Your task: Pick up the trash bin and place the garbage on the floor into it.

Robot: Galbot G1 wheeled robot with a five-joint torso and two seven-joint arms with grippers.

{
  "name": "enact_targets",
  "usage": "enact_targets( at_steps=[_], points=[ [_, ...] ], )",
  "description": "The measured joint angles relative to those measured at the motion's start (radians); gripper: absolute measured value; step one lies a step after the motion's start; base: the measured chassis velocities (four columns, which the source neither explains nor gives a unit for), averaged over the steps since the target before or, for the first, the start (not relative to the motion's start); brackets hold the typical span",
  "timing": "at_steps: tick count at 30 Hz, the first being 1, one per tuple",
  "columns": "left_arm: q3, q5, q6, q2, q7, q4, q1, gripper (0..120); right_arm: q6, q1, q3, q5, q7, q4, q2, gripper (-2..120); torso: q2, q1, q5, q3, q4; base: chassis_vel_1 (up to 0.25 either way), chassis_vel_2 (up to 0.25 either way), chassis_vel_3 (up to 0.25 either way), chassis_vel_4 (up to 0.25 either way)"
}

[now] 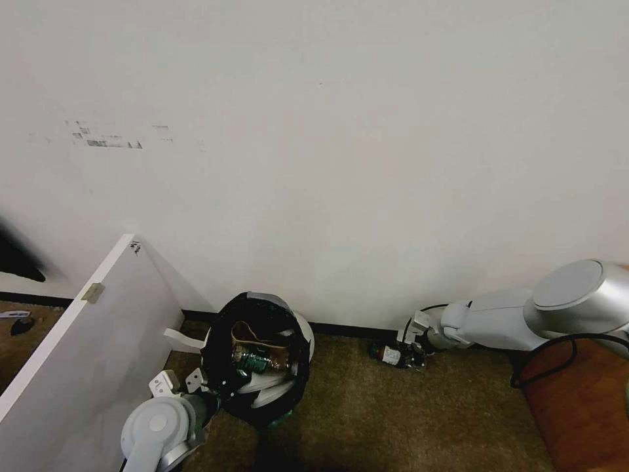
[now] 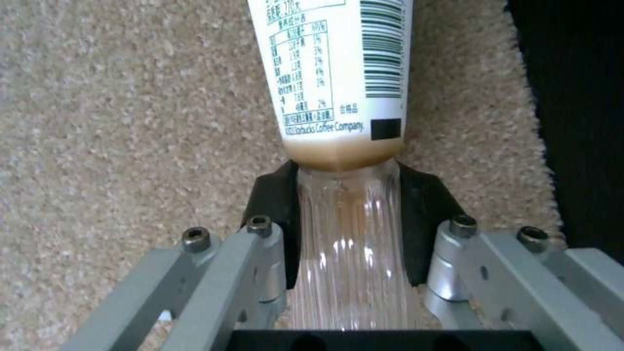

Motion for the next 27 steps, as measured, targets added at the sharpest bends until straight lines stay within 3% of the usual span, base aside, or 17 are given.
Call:
enact_targets(
  at_steps=[27],
  points=[
    [-0.002,0.018,0.0,0.021,0.039,0.008,0.007,0,-0.091,0.005,0.044,0.019,0.137,0.119,-0.008,28,0.0,0.0,0.0003,0.0,0.0003,0.0,0.0,0.0,0.0]
  ],
)
